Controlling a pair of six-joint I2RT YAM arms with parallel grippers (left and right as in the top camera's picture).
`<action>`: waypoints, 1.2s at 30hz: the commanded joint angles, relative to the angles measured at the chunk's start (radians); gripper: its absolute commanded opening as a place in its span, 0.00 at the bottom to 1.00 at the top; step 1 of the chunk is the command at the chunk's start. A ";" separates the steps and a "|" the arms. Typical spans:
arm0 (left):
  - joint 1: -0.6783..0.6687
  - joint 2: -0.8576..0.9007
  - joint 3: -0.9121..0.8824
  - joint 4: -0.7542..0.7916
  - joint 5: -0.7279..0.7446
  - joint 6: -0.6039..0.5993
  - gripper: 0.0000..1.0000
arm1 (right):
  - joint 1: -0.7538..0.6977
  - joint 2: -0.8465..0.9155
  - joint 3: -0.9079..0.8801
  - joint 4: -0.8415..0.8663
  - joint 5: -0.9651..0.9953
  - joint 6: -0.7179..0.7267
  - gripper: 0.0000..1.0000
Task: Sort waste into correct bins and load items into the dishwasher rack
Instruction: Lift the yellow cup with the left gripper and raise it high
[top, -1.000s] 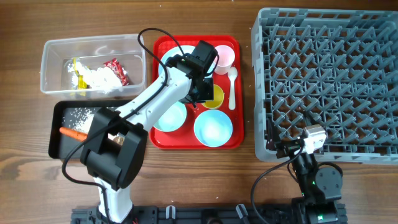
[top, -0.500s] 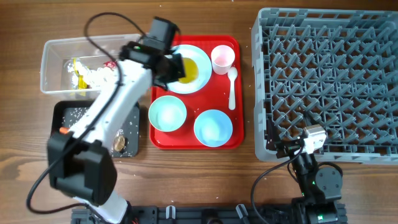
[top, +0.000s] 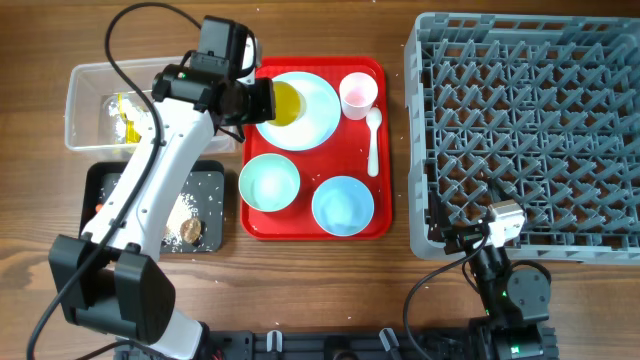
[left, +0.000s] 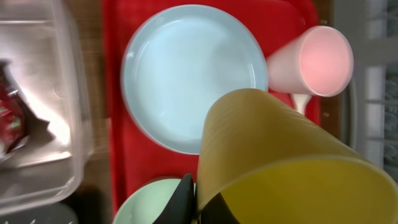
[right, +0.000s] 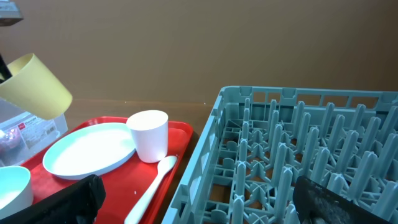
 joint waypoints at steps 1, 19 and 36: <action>0.049 -0.025 0.019 0.043 0.341 0.115 0.04 | 0.000 -0.001 -0.001 0.005 0.010 -0.013 1.00; 0.323 0.019 0.014 0.069 1.165 0.235 0.04 | 0.000 -0.001 -0.001 0.006 0.009 -0.012 0.99; 0.322 0.113 0.014 0.070 1.289 0.240 0.04 | 0.000 -0.001 0.013 0.001 -0.272 0.304 1.00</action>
